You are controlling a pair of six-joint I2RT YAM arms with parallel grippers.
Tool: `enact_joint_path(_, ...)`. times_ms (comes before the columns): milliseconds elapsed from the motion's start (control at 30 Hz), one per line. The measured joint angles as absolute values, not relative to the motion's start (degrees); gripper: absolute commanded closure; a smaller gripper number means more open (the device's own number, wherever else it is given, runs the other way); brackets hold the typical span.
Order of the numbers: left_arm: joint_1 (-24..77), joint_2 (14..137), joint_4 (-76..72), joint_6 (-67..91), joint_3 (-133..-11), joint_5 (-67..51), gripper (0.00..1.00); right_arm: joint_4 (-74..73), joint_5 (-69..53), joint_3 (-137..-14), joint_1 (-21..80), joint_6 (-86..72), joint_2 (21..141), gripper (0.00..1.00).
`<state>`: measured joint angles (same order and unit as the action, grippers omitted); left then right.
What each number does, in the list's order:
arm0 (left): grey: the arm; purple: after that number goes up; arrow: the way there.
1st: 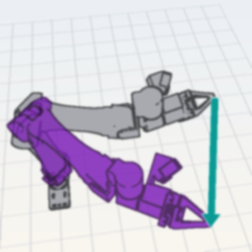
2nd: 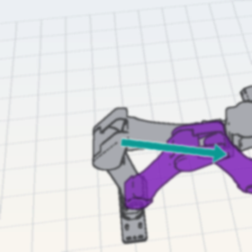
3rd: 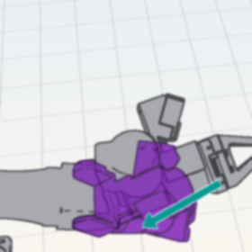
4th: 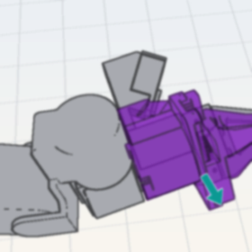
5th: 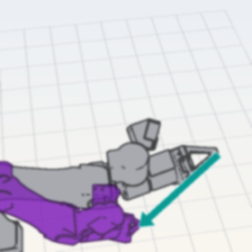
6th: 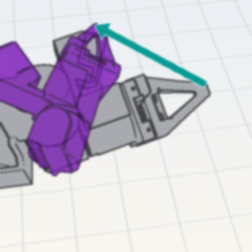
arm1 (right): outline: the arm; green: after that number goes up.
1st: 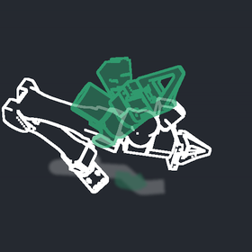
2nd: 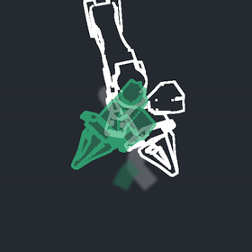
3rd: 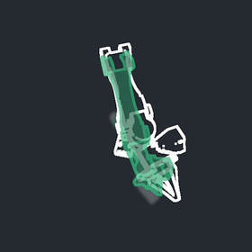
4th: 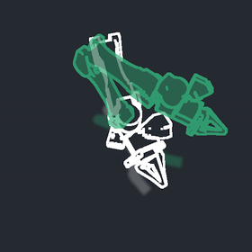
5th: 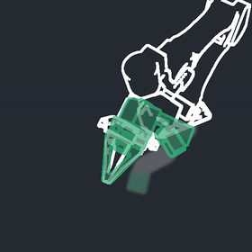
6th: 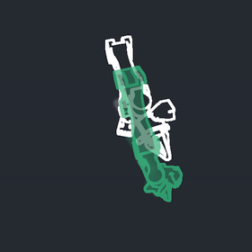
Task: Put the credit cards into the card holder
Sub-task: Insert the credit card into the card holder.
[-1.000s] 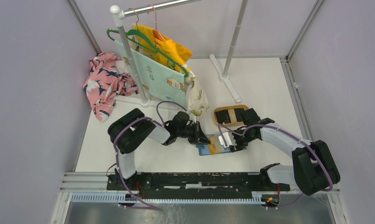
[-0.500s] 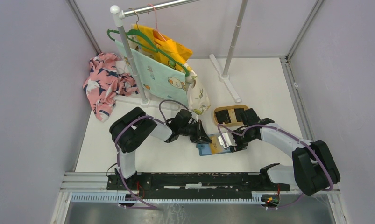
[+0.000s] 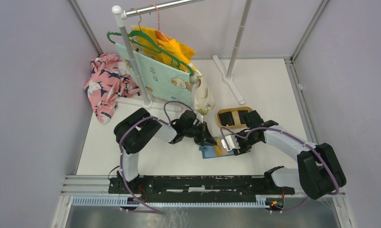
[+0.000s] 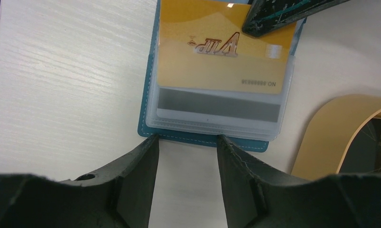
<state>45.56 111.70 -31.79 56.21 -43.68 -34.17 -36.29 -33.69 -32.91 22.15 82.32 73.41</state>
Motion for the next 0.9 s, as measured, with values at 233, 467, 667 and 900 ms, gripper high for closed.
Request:
enact_joint_path(233,45.56,112.03,-32.6,56.23,-43.68,-34.46,0.76,-37.08,-30.79,-32.49,22.35,82.13,69.47,0.44)
enact_joint_path(467,45.56,112.44,-33.52,56.23,-43.72,-34.96,0.72,-39.13,-37.8,-32.67,22.96,84.86,62.85,0.6)
enact_joint_path(667,45.5,112.62,-33.89,56.23,-43.75,-35.27,0.71,-38.09,-44.23,-36.12,34.15,84.27,65.91,0.93)
enact_joint_path(900,45.36,113.01,-34.39,56.23,-43.9,-36.01,0.71,-28.86,-36.67,-40.1,47.2,75.18,74.32,0.95)
